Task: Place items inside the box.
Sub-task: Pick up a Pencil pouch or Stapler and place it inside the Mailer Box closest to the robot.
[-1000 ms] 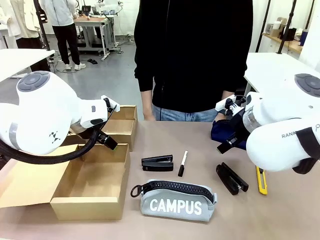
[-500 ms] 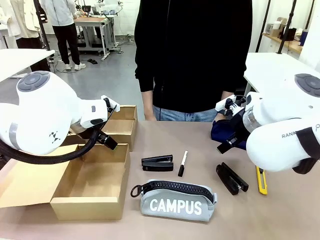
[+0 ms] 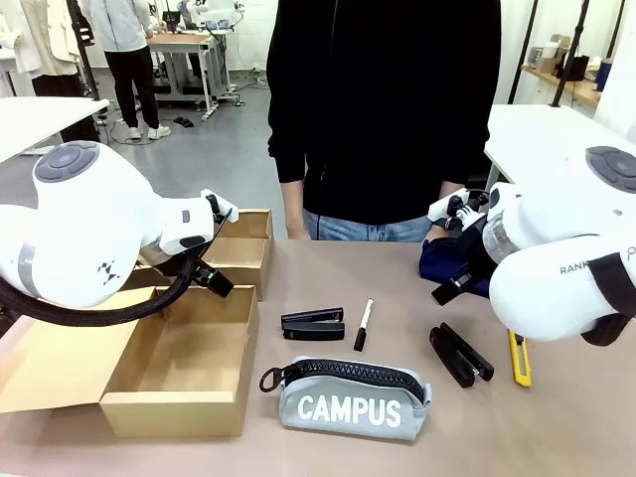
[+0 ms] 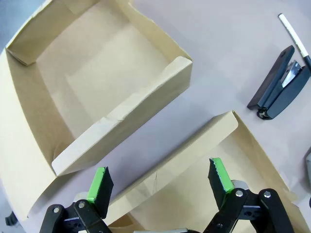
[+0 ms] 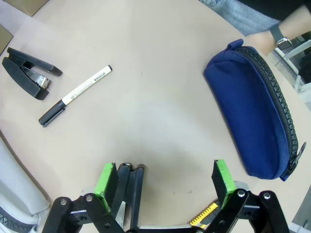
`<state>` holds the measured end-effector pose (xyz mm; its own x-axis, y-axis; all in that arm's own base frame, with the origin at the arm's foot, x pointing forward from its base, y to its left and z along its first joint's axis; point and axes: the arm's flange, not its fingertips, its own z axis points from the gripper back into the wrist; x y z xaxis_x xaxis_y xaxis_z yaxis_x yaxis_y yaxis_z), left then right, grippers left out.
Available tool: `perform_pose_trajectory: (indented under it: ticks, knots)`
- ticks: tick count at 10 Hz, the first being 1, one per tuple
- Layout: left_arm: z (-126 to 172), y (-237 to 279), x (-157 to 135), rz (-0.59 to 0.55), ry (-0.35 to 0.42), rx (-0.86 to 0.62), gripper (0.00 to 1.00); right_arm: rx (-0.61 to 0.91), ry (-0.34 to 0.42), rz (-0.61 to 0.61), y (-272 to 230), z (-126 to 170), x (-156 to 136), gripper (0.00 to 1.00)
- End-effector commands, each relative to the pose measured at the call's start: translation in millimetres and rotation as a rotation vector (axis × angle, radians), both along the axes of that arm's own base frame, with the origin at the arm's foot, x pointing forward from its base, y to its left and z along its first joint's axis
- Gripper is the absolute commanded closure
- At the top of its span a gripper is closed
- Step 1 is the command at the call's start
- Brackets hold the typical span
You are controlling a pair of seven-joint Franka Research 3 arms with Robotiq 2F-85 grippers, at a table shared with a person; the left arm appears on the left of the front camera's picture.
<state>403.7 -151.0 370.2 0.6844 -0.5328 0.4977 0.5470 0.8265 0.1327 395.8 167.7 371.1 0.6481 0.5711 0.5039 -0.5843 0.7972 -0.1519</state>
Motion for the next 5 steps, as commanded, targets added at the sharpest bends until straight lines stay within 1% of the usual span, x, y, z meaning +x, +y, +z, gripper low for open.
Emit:
perform_pose_trajectory:
  ticks: [1, 2, 3, 4, 5]
  knots:
    - [0, 0, 0, 0.000, 0.000, 0.000, 0.00, 0.000, 0.000, 0.000, 0, 0, 0, 0.00]
    - [15, 3, -7, -0.056, 0.080, -0.038, 0.00, 0.098, 0.052, 0.013, -7, 16, 1, 0.00]
    - [42, 10, -15, -0.016, 0.097, -0.136, 0.00, 0.154, 0.113, -0.039, -17, 42, 0, 0.00]
    - [80, 18, -27, 0.046, 0.111, -0.238, 0.00, 0.245, 0.135, -0.125, -32, 74, -6, 0.00]
    - [116, 37, -46, 0.082, 0.118, -0.345, 0.00, 0.369, 0.184, -0.166, -57, 112, -22, 0.00]
